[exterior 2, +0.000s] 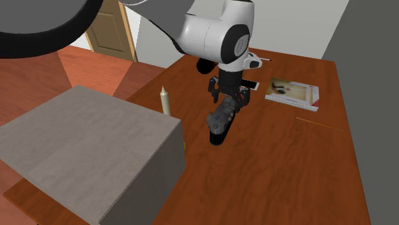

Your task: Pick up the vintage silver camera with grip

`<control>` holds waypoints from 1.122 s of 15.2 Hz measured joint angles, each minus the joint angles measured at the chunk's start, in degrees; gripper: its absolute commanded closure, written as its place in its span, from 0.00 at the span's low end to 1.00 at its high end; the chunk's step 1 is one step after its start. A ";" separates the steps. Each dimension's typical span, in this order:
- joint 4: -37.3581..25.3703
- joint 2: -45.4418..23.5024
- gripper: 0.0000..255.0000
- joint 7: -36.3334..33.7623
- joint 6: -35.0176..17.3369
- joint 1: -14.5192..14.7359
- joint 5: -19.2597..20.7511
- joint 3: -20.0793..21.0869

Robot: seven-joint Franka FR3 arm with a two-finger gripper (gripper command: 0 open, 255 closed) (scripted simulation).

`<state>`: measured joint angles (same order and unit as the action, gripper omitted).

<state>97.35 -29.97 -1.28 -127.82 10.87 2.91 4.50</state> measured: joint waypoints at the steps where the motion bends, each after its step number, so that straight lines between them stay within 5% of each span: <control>1: -0.16 -0.65 0.00 -0.02 -0.50 0.03 0.06 -0.03; 5: 0.41 -2.41 0.00 -0.18 -2.80 0.16 0.24 -0.12; 6: 0.37 -2.59 1.00 -0.17 -2.93 0.15 0.25 -0.13; 17: 0.16 -2.55 1.00 -0.12 -2.73 0.14 0.25 -0.13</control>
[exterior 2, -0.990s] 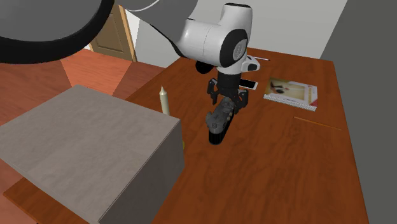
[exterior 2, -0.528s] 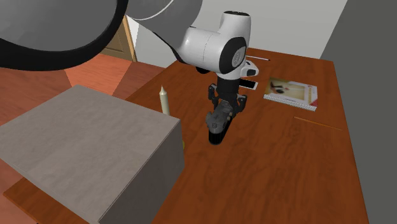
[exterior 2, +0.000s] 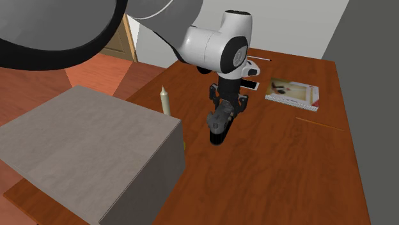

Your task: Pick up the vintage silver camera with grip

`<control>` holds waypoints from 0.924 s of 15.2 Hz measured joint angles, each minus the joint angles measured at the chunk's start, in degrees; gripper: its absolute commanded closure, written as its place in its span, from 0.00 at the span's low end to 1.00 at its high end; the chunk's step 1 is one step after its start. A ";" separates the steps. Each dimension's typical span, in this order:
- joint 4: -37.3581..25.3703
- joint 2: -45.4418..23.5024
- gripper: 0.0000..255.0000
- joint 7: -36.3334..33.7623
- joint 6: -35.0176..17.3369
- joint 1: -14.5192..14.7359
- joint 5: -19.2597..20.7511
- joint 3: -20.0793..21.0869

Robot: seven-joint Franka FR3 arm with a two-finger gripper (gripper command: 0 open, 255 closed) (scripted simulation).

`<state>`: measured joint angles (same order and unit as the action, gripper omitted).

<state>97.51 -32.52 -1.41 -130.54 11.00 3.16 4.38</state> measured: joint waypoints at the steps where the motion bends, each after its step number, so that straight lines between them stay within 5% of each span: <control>1: 0.00 0.29 1.00 -0.04 0.34 0.02 -0.02 0.02; 14: -2.29 5.57 1.00 0.36 7.92 -0.22 -0.57 0.32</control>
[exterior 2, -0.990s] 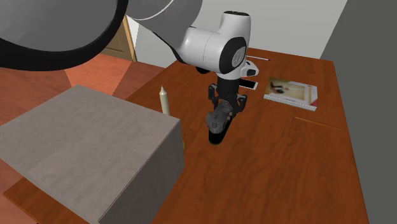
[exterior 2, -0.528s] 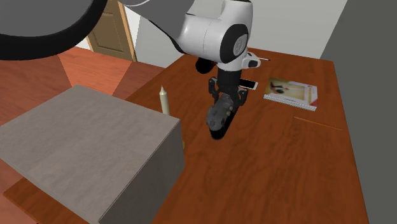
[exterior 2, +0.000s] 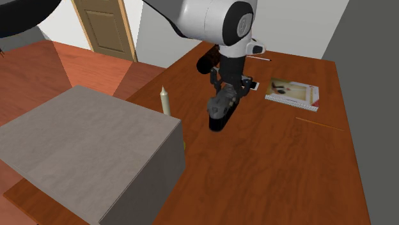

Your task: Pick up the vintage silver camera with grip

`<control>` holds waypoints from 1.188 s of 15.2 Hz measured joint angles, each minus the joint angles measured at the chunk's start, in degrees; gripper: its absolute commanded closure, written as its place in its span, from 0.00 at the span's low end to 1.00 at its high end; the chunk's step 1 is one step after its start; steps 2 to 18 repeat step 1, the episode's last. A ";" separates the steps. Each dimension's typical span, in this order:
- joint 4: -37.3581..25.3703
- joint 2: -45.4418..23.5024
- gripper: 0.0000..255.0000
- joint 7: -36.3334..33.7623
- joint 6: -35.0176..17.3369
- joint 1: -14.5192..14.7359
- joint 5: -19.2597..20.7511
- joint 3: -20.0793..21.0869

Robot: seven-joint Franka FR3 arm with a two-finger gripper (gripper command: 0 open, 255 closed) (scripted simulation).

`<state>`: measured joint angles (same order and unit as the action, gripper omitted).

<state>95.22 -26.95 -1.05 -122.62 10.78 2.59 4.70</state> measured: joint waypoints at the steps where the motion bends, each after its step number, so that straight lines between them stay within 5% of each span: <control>1: -0.19 0.14 1.00 0.01 0.31 -0.01 -0.02 0.00; 18: -0.19 0.14 1.00 0.01 0.31 -0.01 -0.02 0.00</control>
